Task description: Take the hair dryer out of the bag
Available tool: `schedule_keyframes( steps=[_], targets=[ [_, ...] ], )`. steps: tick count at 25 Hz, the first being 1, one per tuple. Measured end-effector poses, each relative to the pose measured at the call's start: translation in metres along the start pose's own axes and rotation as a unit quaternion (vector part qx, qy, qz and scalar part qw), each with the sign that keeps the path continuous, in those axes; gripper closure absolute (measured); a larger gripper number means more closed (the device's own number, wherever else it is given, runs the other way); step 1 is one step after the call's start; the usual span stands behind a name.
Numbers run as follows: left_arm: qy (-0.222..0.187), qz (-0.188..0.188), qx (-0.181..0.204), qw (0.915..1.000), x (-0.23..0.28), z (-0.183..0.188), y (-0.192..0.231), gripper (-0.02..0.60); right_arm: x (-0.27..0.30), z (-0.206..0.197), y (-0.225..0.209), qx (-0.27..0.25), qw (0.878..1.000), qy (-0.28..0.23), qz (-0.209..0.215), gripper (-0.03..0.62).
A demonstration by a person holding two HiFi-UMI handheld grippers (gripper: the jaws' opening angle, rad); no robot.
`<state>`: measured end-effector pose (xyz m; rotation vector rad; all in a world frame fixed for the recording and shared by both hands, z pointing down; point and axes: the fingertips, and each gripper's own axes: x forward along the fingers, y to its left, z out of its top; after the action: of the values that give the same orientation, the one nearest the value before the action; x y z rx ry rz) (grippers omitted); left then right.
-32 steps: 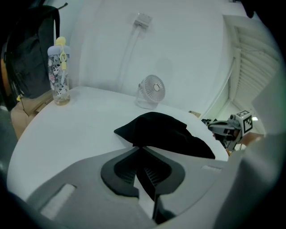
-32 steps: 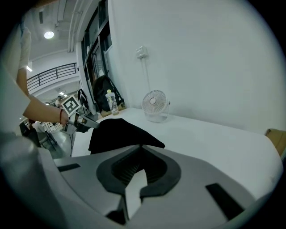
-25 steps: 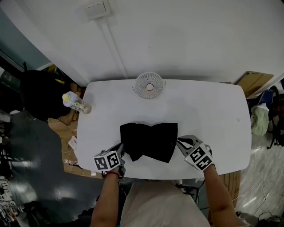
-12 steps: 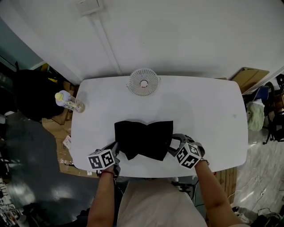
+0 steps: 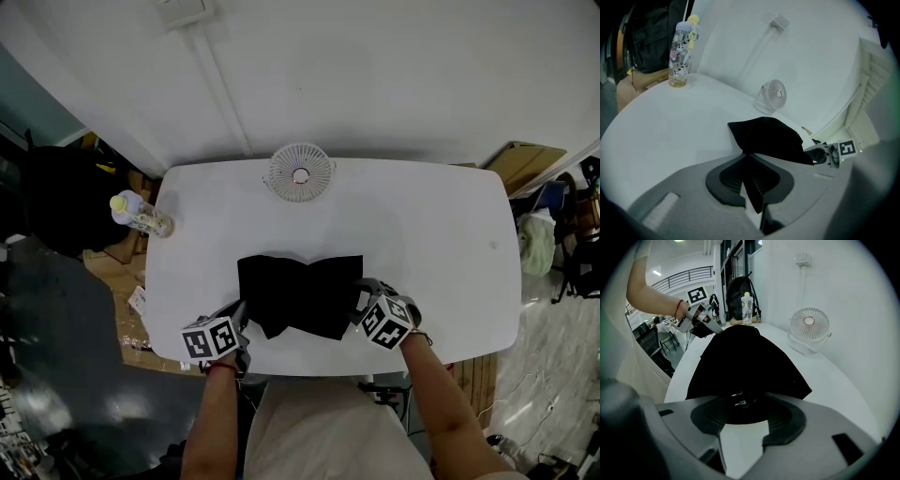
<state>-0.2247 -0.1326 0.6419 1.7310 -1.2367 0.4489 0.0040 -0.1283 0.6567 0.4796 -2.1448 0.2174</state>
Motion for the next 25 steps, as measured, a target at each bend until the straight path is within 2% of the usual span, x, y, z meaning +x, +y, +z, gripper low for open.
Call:
schedule_keyframes(
  steps=[10, 15, 25],
  targets=[
    [0.004, -0.001, -0.001, 1.0000, 0.001, -0.001, 0.001, 0.555, 0.014, 0.007, 0.004, -0.022, 1.000, 0.015, 0.003, 0.382],
    [0.006, -0.002, -0.005, 1.0000, 0.003, -0.001, 0.004, 0.555, 0.021, 0.007, 0.002, -0.045, 0.998, 0.030, -0.014, 0.431],
    [-0.007, -0.001, -0.023, 0.9997, -0.001, 0.008, 0.006, 0.555, 0.015, 0.006, 0.006, -0.058, 0.998, 0.016, -0.023, 0.442]
  ],
)
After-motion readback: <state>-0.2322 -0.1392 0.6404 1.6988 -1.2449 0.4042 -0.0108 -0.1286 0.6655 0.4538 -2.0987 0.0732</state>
